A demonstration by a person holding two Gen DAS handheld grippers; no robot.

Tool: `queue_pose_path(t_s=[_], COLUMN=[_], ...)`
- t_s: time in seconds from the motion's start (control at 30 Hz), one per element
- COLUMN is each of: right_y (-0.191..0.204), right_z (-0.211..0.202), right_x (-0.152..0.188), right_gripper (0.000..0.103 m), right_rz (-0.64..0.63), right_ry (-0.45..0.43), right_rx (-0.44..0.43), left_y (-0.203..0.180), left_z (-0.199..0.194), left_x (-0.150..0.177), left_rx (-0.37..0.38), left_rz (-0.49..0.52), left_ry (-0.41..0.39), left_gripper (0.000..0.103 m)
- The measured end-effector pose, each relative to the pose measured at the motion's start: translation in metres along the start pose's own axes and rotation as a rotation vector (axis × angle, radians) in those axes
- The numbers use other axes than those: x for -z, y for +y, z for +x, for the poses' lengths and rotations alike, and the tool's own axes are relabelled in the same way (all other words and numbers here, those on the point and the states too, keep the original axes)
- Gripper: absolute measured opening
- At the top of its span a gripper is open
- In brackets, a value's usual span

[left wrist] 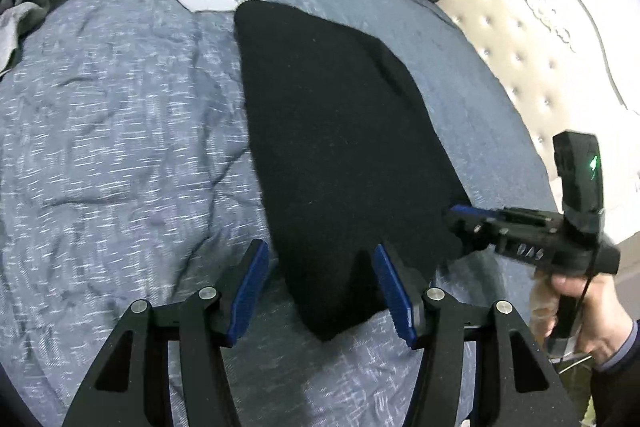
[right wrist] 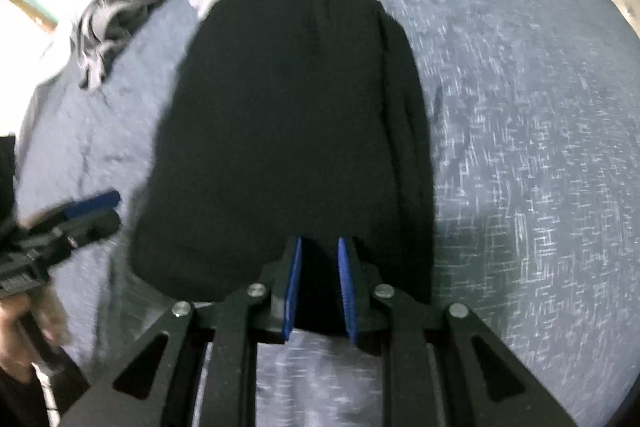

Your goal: Fold clothes

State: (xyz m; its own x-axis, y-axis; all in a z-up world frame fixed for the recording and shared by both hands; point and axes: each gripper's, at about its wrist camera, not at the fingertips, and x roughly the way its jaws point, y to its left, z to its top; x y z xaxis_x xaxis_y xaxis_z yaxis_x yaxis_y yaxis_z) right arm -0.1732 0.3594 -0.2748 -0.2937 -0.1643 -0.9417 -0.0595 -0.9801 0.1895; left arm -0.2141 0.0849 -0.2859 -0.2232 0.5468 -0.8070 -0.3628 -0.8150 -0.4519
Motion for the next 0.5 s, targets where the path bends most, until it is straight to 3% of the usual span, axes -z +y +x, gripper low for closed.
queue_pose_path(t_s=[0.13, 0.27, 0.33, 0.4, 0.5], right_y=[-0.016, -0.036, -0.050, -0.061, -0.067], right_z=[0.005, -0.018, -0.025, -0.025, -0.012], right_x=[-0.004, -0.019, -0.026, -0.029, -0.029], right_gripper=[0.018, 0.018, 0.031, 0.043, 0.052], right_rz=[0.011, 0.030, 0.046, 0.059, 0.053], right_ry=[0.025, -0.016, -0.016, 0.008, 0.085], right_rx=[-0.083, -0.130, -0.111, -0.116, -0.148], left_y=[0.004, 0.012, 0.015, 0.017, 0.019], left_z=[0.015, 0.014, 0.014, 0.016, 0.021], left_x=[-0.005, -0.012, -0.014, -0.015, -0.013], left_rx=[0.003, 0.016, 0.027, 0.033, 0.041], left_rz=[-0.036, -0.070, -0.093, -0.106, -0.127], left_ry=[0.046, 0.055, 0.062, 0.079, 0.102], left_gripper=[0.060, 0.060, 0.061, 0.069, 0.070])
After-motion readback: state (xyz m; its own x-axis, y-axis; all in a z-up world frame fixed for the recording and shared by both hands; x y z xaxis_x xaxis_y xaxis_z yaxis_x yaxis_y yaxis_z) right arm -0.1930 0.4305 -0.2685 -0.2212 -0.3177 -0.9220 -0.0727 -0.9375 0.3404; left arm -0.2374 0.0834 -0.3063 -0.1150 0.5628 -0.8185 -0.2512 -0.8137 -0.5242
